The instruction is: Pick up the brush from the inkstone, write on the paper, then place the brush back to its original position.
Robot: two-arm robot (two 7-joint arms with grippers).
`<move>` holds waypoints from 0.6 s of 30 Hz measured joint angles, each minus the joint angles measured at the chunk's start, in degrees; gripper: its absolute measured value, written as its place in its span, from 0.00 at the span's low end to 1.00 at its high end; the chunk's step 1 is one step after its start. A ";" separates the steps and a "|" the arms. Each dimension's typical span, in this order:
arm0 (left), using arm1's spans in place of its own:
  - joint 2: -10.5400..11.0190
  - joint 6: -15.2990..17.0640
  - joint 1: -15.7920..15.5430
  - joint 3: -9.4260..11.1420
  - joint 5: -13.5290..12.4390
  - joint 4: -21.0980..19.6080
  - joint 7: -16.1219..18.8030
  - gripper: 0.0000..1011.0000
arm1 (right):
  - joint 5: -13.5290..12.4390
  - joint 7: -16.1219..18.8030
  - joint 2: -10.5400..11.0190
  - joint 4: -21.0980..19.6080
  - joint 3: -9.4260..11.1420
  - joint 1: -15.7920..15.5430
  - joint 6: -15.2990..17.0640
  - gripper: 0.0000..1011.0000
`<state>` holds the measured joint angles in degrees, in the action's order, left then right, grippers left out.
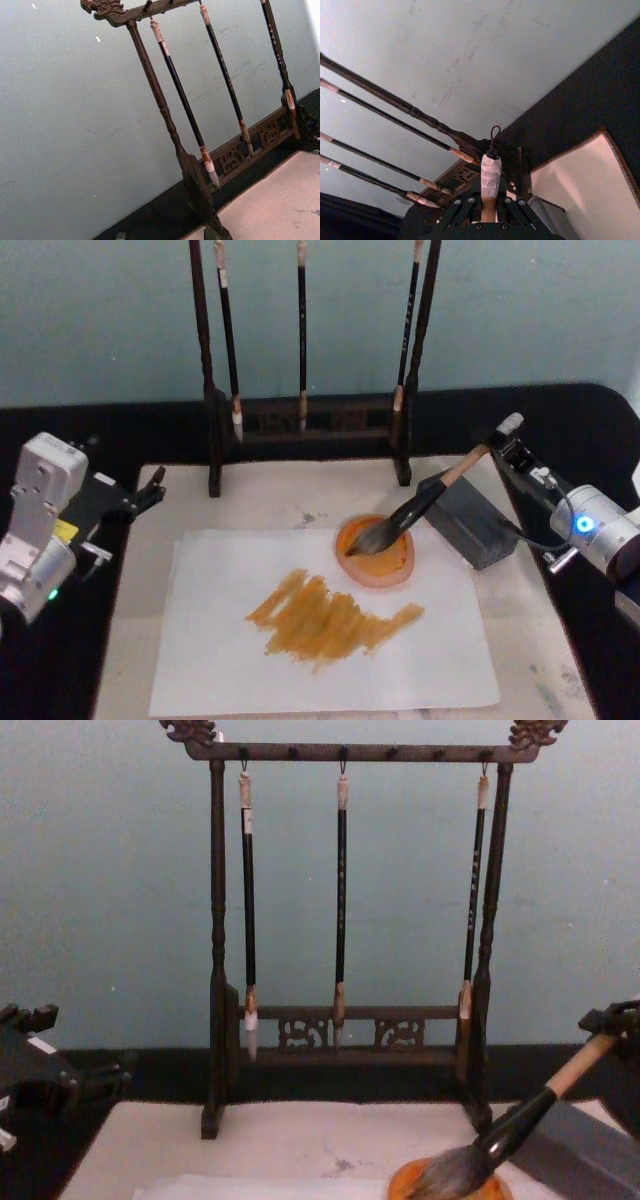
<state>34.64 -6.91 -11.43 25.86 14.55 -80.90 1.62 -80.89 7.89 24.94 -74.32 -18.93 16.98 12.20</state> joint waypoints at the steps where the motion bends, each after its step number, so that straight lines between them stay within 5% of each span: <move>1: 0.00 0.00 0.00 0.00 0.00 0.00 0.00 1.00 | -0.31 -0.19 -0.04 0.15 0.00 0.05 0.09 0.15; 9: 0.00 0.00 0.00 0.00 -0.01 0.00 0.00 1.00 | -4.32 -1.94 -0.57 1.53 0.53 0.45 1.07 0.15; 18: 0.00 0.00 0.00 0.00 -0.01 0.00 0.00 1.00 | -5.81 -2.42 -0.19 2.80 -0.44 1.24 1.40 0.15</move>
<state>34.64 -6.91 -11.43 25.86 14.55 -80.90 1.62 -86.70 5.46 24.75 -71.53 -19.37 18.23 13.59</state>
